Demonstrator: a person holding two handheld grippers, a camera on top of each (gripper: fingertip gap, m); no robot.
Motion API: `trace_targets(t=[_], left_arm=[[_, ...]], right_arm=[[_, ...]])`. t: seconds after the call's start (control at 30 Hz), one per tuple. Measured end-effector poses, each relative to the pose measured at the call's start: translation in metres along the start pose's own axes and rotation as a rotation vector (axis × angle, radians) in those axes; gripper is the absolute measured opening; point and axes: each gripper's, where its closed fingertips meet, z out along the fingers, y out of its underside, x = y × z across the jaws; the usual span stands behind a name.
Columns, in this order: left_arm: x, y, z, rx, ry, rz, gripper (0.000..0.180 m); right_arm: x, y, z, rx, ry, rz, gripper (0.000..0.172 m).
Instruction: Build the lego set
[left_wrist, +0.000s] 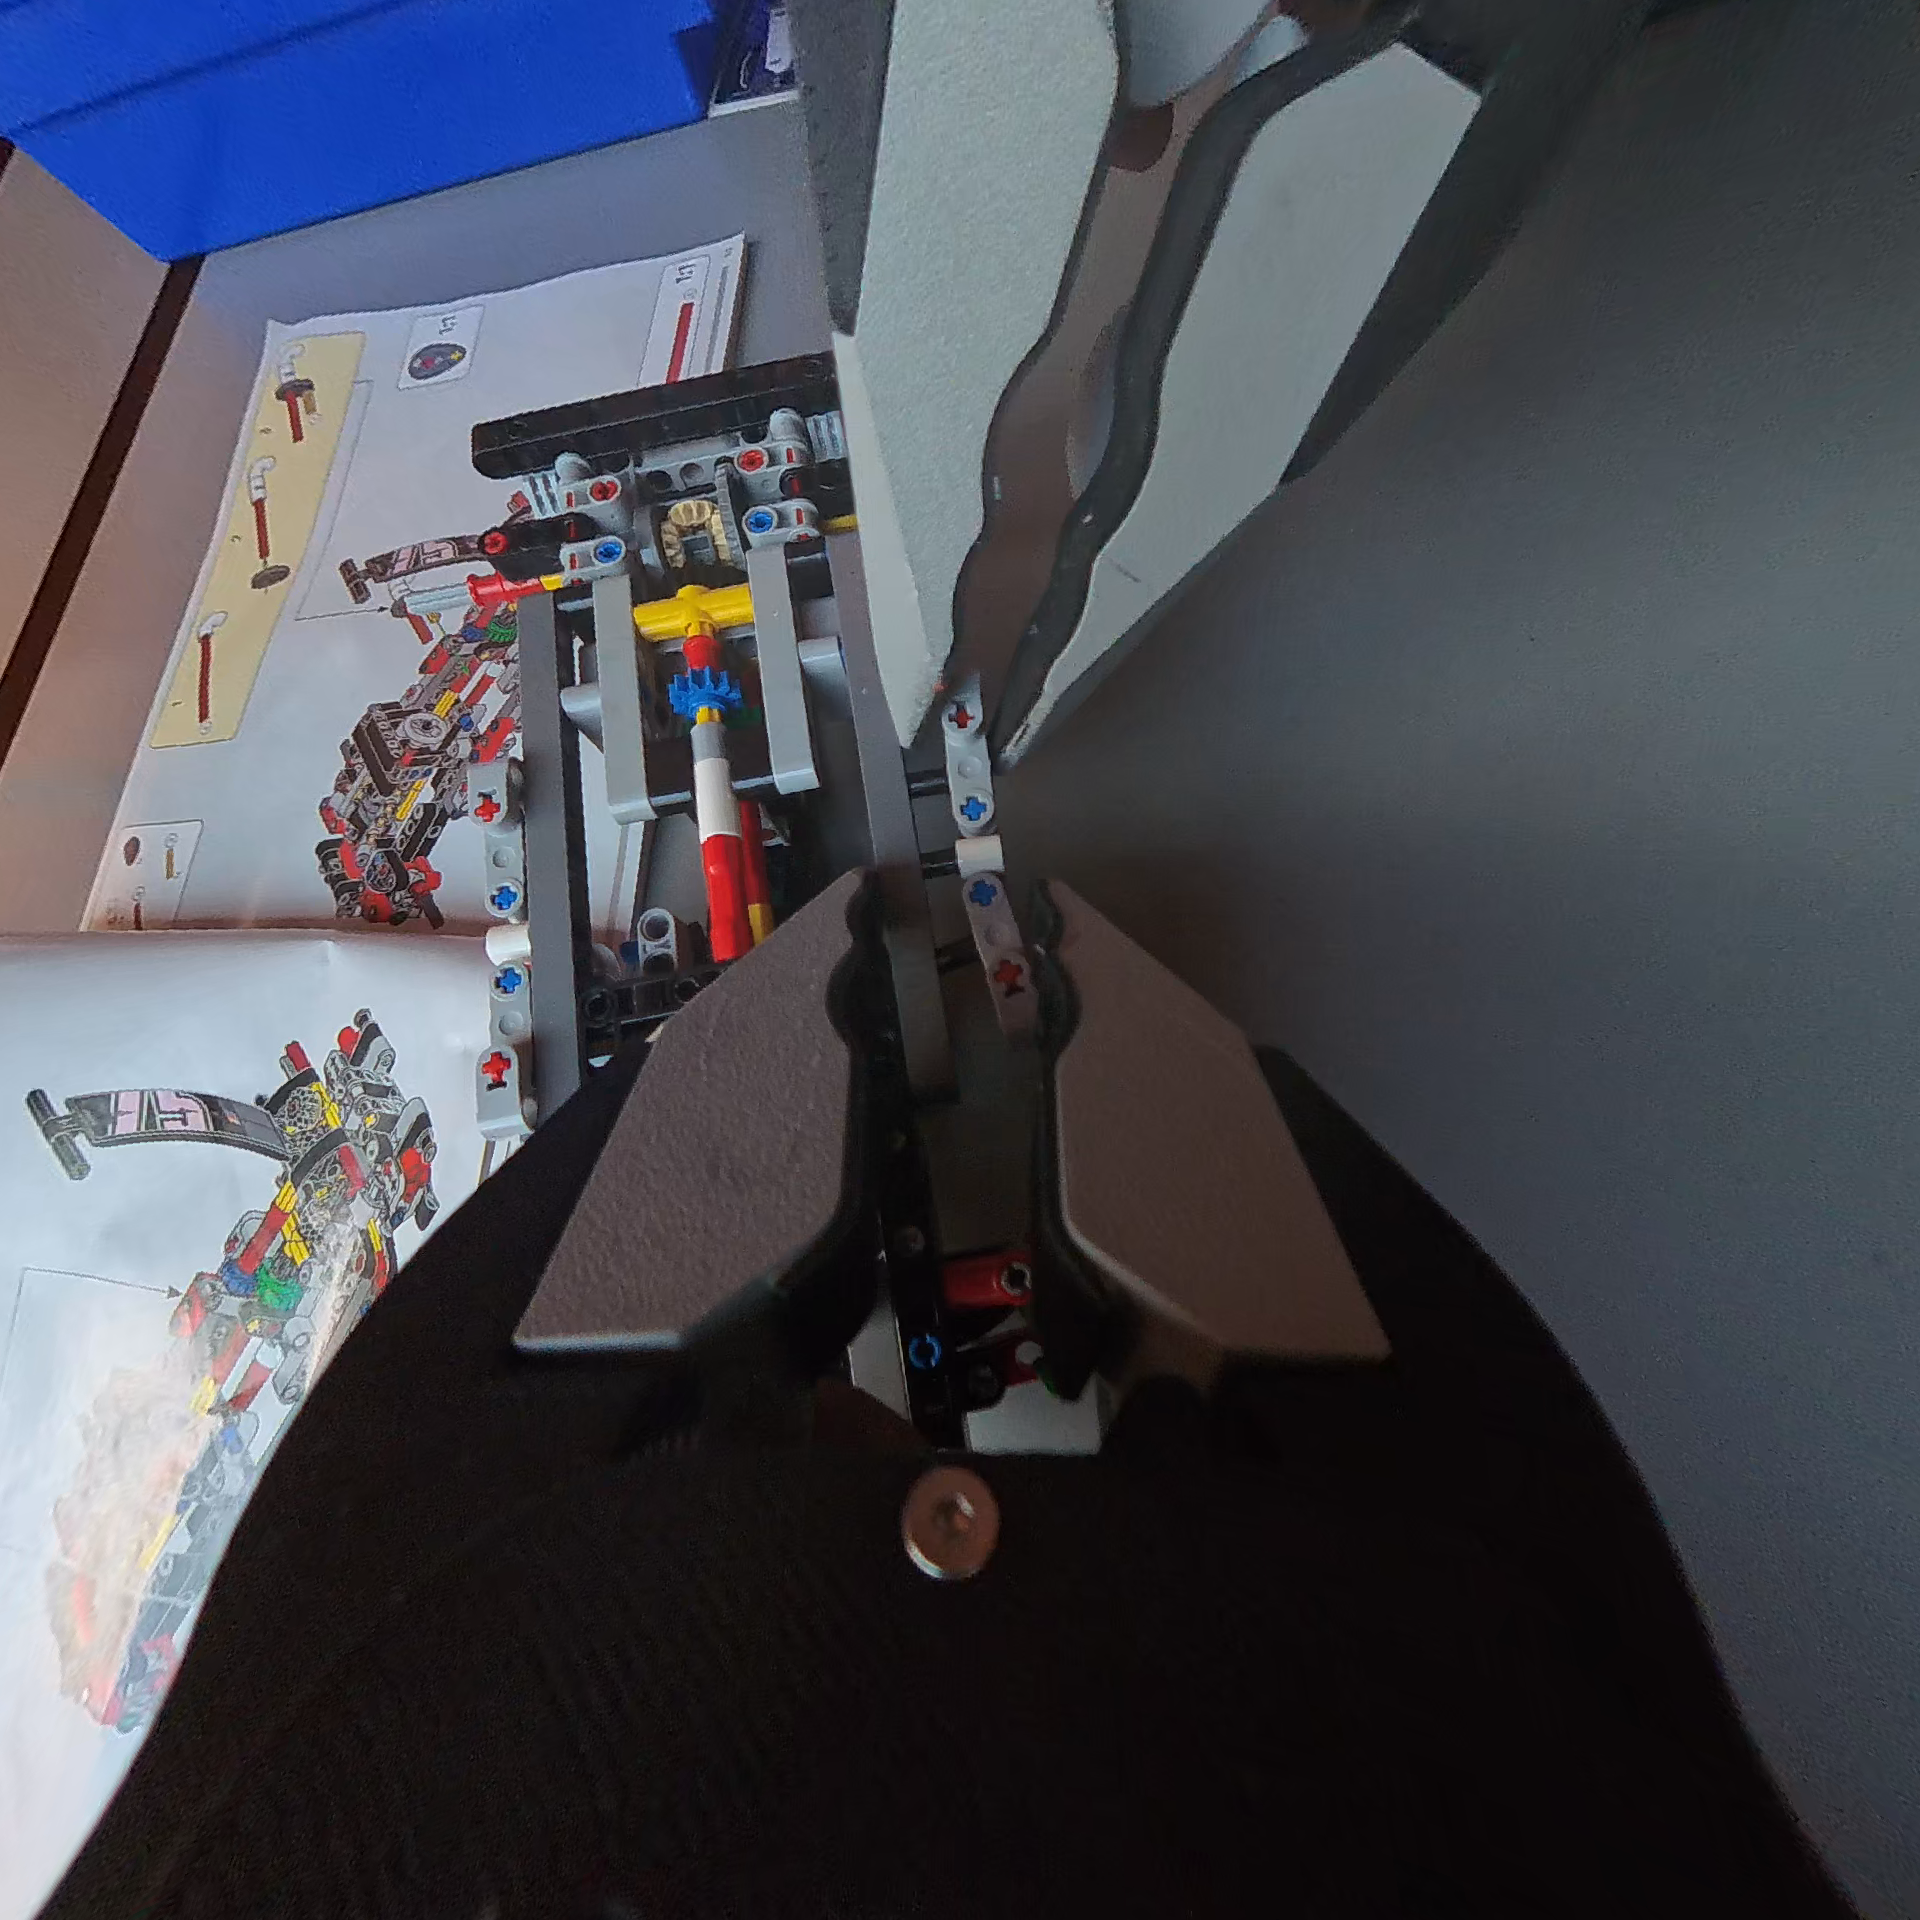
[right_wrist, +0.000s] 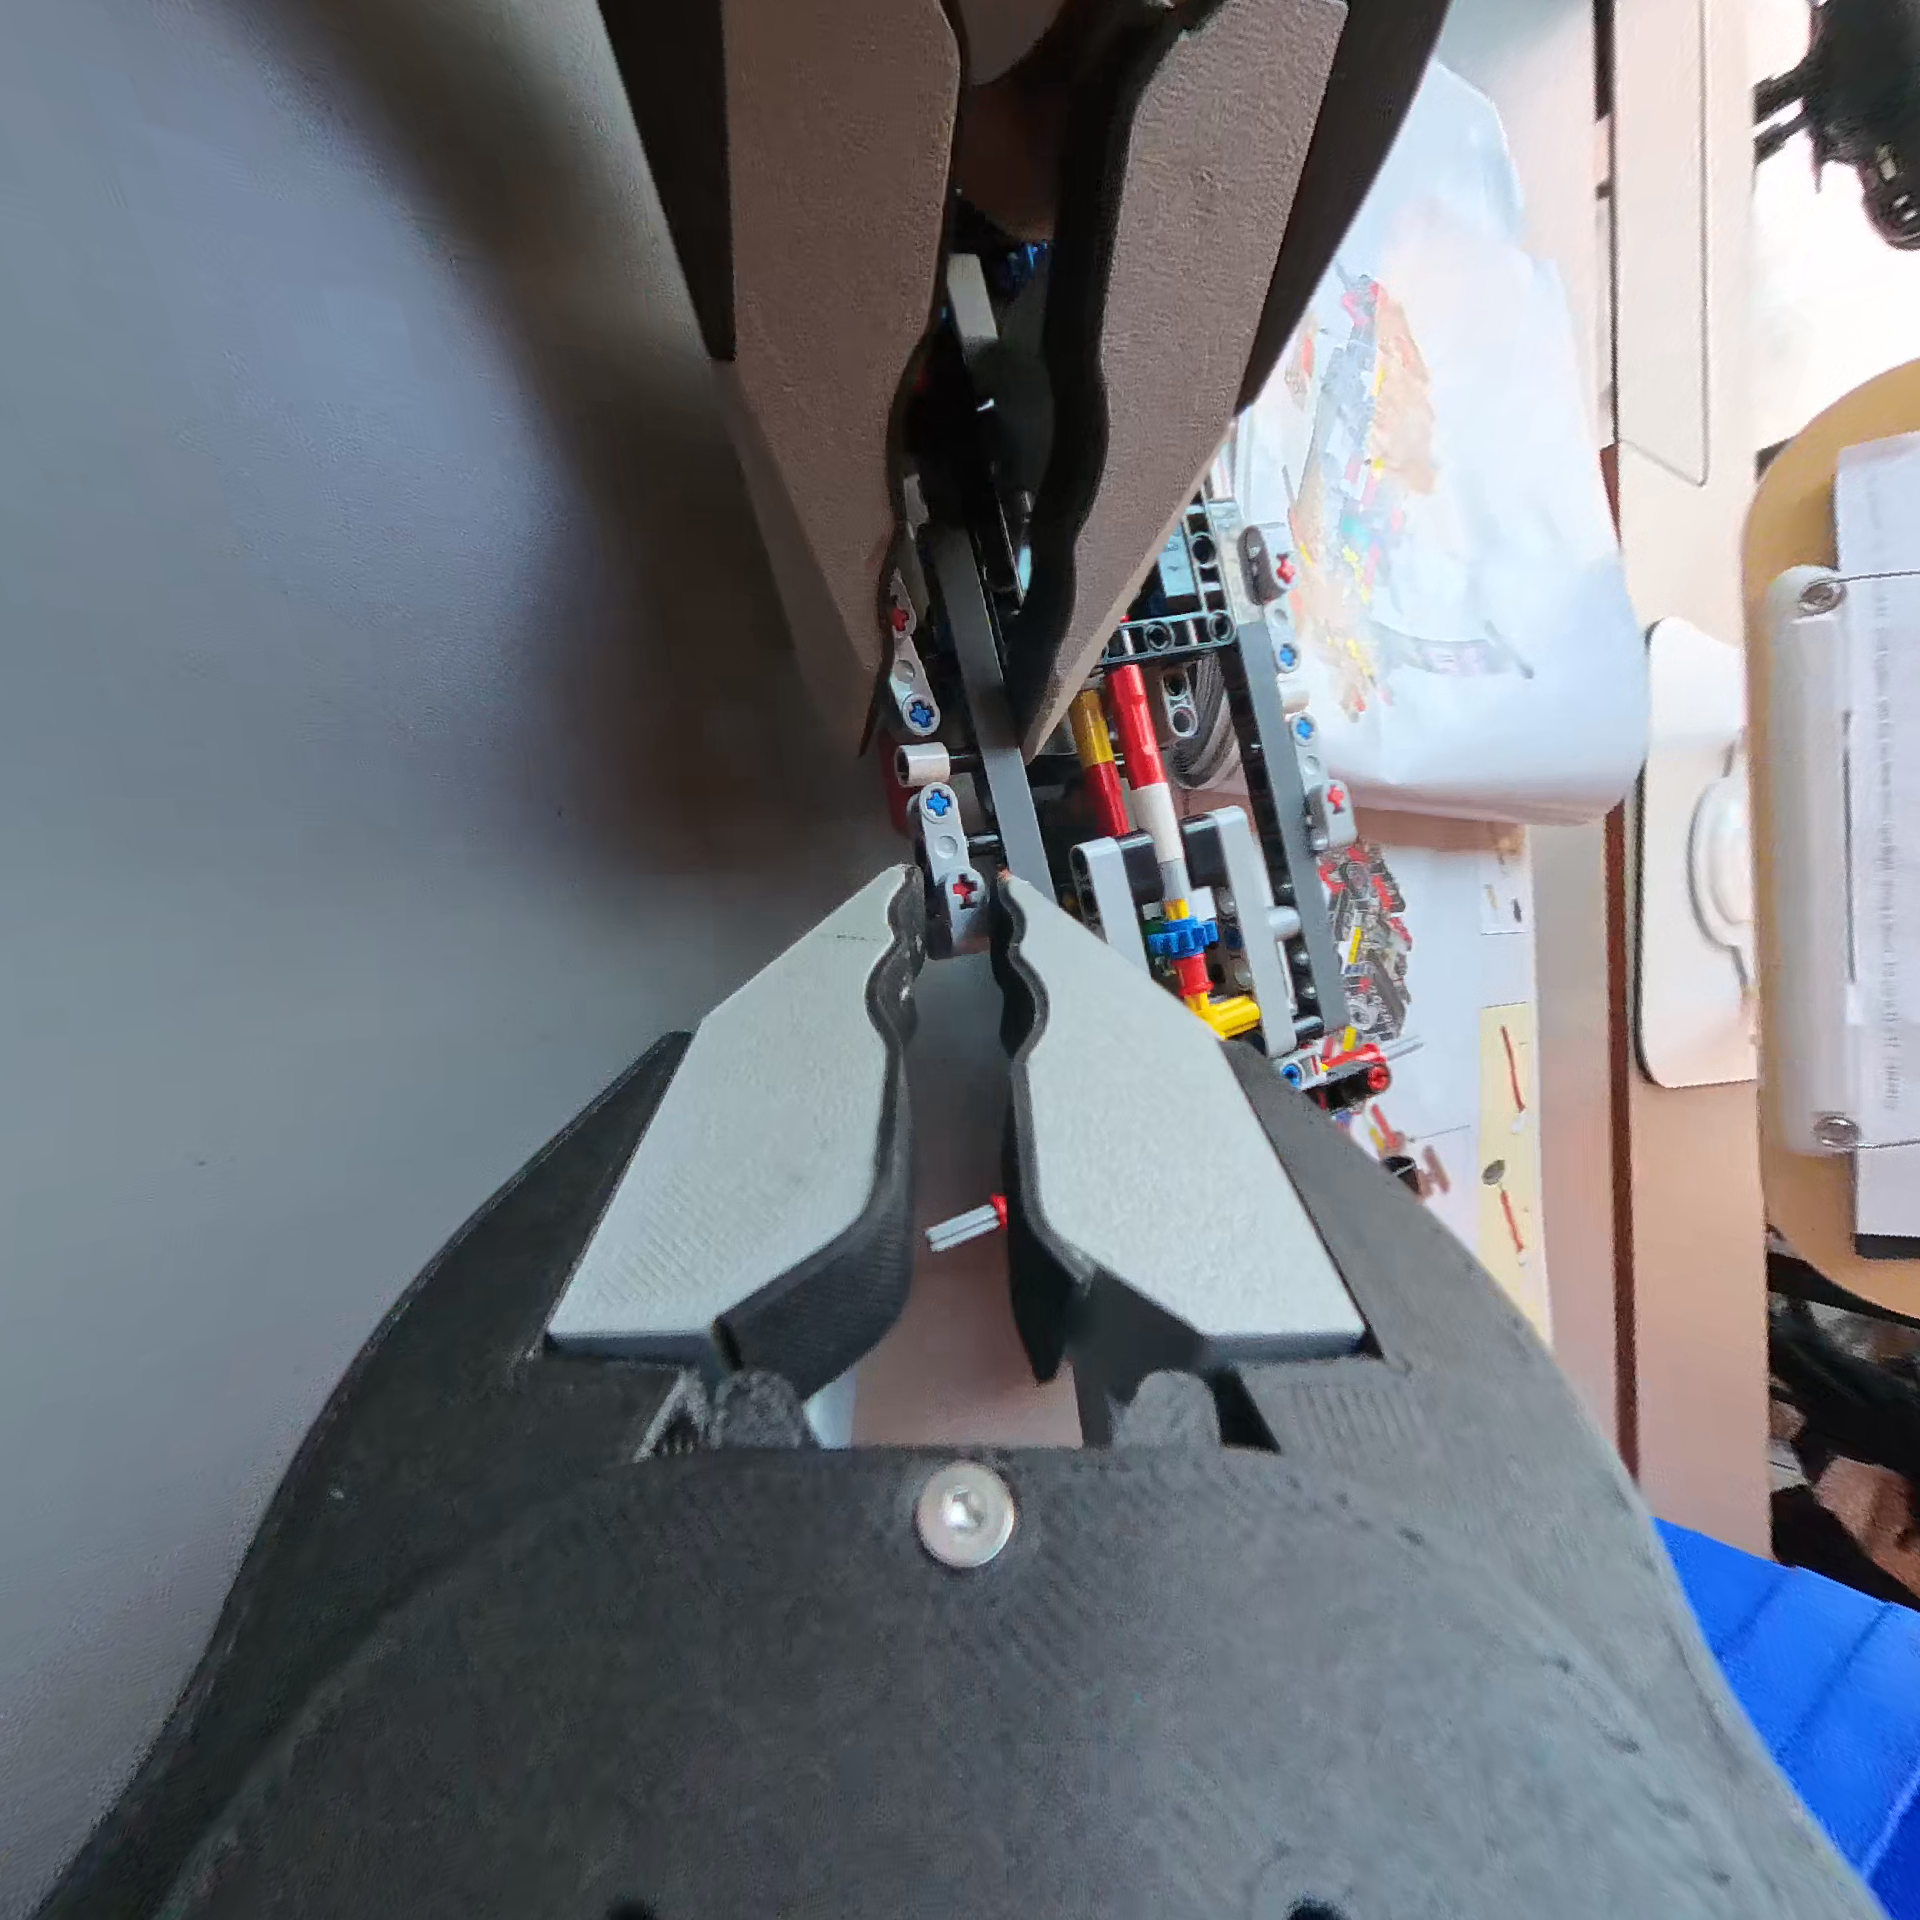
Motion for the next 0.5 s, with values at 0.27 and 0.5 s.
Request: trace_targets(t=[0.27, 0.5], left_arm=[[-0.001, -0.001, 0.001, -0.003, -0.003, -0.012, 0.025], [0.000, 0.000, 0.001, -0.015, -0.015, 0.023, 0.025]], right_arm=[[0.008, -0.001, -0.002, 0.016, 0.043, 0.015, 0.022], [0.010, 0.000, 0.003, 0.064, -0.069, 0.041, 0.036]])
